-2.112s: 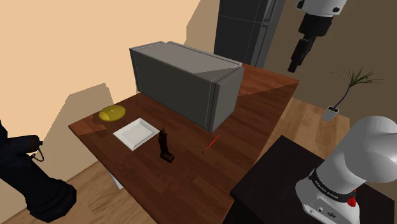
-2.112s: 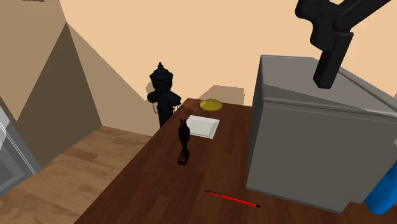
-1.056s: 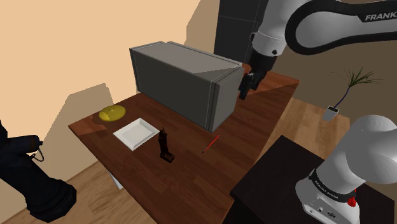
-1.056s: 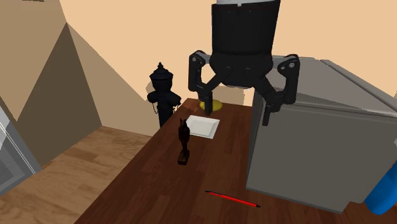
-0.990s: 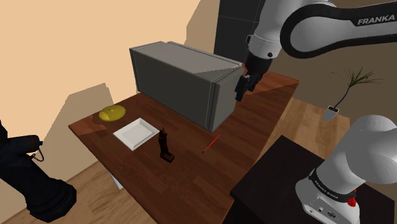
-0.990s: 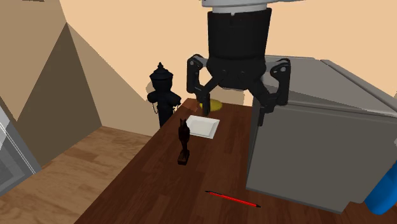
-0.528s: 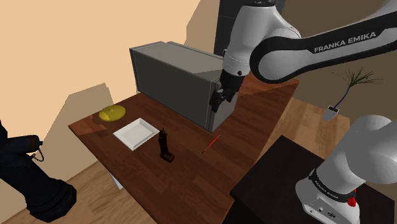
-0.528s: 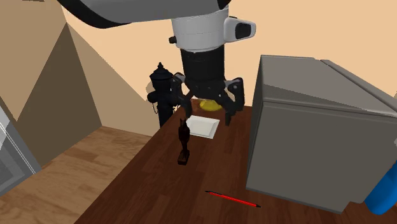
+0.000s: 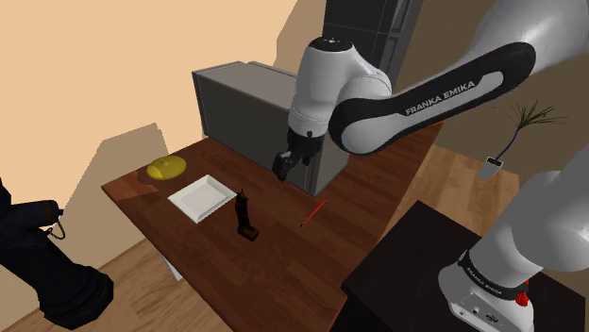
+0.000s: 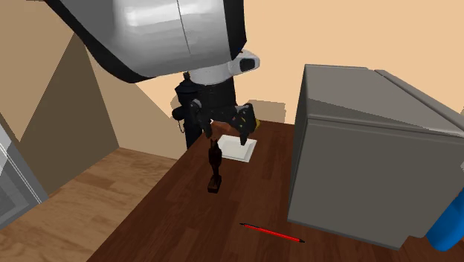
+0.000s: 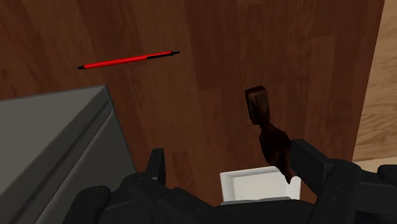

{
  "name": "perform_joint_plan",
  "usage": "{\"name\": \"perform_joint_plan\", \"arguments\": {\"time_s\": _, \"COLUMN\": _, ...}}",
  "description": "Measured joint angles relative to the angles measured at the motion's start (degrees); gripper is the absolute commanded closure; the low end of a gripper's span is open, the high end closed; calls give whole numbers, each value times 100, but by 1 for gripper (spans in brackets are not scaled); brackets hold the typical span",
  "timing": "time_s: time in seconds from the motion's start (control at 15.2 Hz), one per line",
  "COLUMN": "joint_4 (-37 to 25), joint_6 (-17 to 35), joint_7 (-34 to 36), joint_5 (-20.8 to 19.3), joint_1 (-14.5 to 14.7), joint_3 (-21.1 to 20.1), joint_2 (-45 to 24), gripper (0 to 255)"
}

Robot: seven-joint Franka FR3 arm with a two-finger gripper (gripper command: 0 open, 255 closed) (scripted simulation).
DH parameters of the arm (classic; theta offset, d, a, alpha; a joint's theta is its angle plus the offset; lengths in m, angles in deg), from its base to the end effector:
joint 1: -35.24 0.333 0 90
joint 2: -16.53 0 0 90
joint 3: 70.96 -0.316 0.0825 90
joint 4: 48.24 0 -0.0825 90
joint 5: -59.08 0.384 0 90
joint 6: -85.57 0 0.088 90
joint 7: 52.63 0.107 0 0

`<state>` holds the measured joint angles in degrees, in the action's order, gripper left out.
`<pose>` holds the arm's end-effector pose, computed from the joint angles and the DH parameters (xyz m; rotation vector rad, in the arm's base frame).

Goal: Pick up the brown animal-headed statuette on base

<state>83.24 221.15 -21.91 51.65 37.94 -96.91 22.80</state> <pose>0.4520 0.2479 0.4071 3.0783 0.0780 0.3370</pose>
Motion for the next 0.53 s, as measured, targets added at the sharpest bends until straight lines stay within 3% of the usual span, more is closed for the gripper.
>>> {"name": "perform_joint_plan", "arguments": {"time_s": 0.2, "joint_4": -442, "joint_6": 238, "joint_7": 699, "joint_5": -686, "joint_1": 15, "joint_3": -161, "joint_2": -747, "gripper": 0}}
{"name": "perform_joint_plan", "arguments": {"time_s": 0.53, "joint_4": -1350, "joint_6": 307, "joint_7": 1761, "joint_5": -1800, "joint_1": 350, "joint_3": -122, "joint_2": -1910, "gripper": 0}}
